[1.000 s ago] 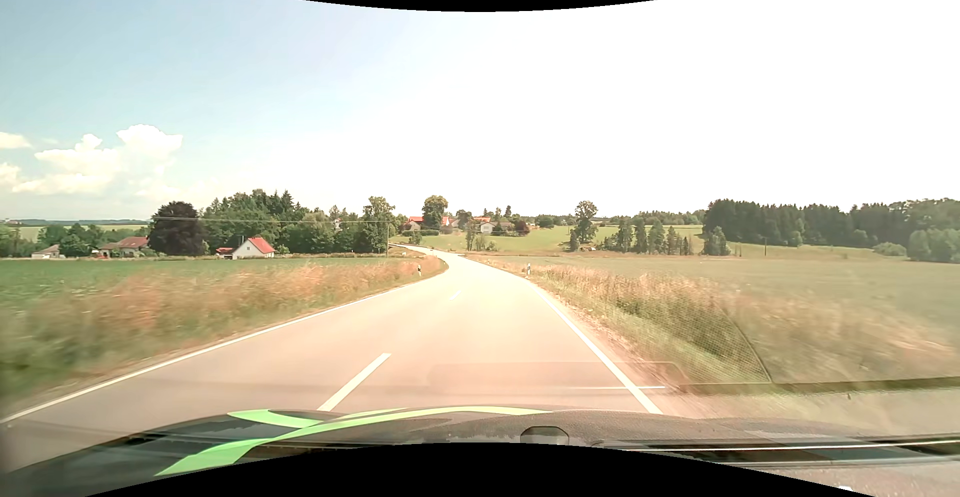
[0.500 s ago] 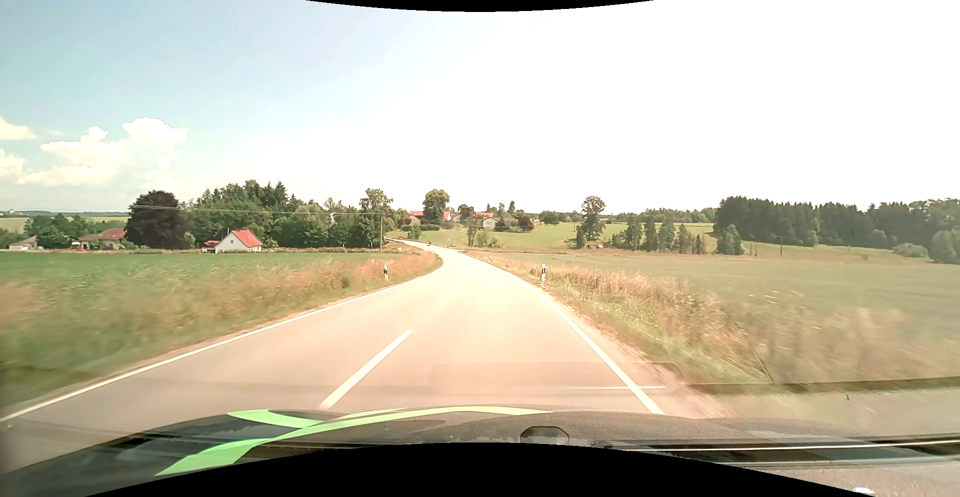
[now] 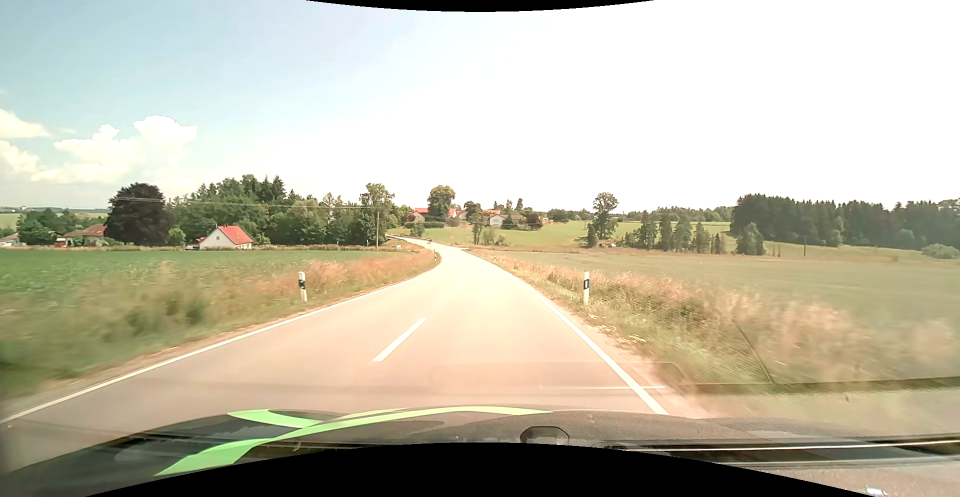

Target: Follow the waypoints while adhering to traffic rules and regulations

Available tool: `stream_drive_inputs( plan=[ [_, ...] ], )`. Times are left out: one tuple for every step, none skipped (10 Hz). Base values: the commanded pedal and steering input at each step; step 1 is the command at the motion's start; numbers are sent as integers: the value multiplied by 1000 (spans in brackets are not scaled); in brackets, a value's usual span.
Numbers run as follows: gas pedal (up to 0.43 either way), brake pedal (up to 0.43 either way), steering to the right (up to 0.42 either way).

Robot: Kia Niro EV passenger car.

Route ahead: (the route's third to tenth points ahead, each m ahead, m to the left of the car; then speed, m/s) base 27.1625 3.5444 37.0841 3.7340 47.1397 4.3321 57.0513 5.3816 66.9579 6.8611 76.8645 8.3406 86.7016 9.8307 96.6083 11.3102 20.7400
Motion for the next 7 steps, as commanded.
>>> stream_drive_inputs(
  plan=[
    [189, 0, -12],
    [189, 0, -13],
    [189, 0, -14],
    [157, 0, -16],
    [130, 0, -17],
    [130, 0, -16],
    [130, 0, -16]
  ],
)
